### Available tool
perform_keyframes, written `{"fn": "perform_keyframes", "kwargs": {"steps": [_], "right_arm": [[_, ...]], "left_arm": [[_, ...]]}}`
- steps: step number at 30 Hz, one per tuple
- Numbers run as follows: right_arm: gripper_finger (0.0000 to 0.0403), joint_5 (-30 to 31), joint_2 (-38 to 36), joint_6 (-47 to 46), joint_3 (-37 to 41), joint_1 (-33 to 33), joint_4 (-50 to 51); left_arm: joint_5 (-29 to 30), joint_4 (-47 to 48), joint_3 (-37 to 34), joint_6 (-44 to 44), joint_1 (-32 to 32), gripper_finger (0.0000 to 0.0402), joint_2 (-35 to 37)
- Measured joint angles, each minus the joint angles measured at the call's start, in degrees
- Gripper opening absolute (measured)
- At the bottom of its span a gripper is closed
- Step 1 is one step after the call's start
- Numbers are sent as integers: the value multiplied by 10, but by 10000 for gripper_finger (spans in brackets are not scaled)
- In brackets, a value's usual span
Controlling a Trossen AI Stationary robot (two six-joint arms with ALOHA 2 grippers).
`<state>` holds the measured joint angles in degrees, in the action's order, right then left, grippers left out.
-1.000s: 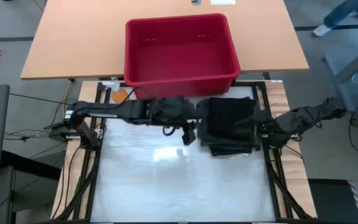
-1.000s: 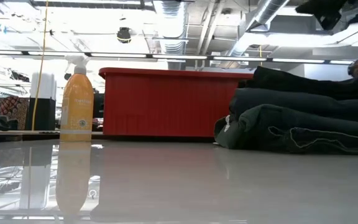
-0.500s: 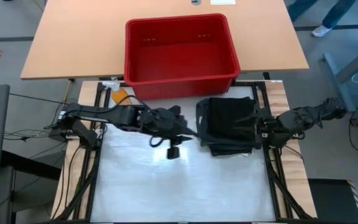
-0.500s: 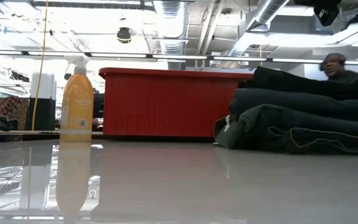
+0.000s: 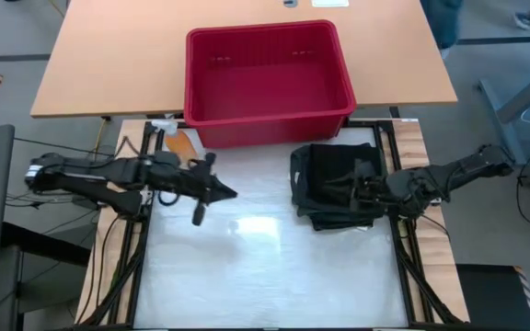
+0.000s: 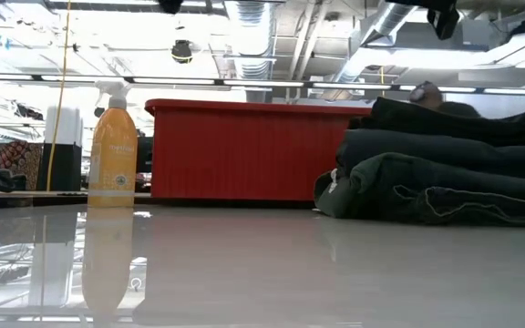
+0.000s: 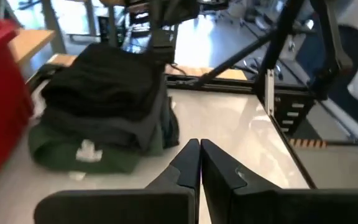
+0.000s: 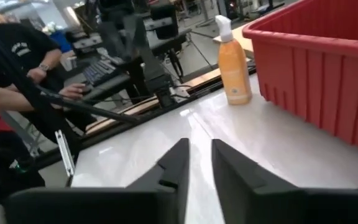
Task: Fold Laundry from Bin
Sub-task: Put the stacked clothes into the red bin
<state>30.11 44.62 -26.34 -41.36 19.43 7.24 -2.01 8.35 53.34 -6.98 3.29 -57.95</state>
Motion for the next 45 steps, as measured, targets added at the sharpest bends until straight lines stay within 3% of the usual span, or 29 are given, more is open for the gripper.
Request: {"fn": "perform_keyframes", "kwargs": {"steps": [6, 11, 16, 20, 26, 30, 33, 38, 40, 45], "right_arm": [[15, -1, -31, -3, 25, 1, -2], [31, -6, -63, 11, 76, -24, -34], [25, -85, -110, -5, 137, -89, -56], [11, -170, -156, -2, 156, -138, -47], [29, -177, -223, -15, 174, -184, -12], [23, -137, -261, -66, 149, -213, 53], [11, -73, -271, -96, 86, -231, 212], [11, -17, -236, -183, -21, -272, 453], [16, -16, -217, -219, -55, -291, 518], [61, -24, -180, -292, -89, -332, 645]], "left_arm": [[0, -1, -97, -37, -25, 0, 135], [59, -31, -182, -73, -30, 0, 261], [67, -101, -284, -127, -30, 0, 363], [107, -106, -332, -159, -30, 0, 419], [145, -128, -368, -186, -30, 0, 457], [144, -180, -389, -218, -30, 0, 434], [151, -241, -401, -244, -30, 0, 390], [220, -356, -383, -298, -56, 0, 207], [198, -401, -361, -345, -82, 0, 116], [68, -451, -283, -432, -142, 2, -91]]}}
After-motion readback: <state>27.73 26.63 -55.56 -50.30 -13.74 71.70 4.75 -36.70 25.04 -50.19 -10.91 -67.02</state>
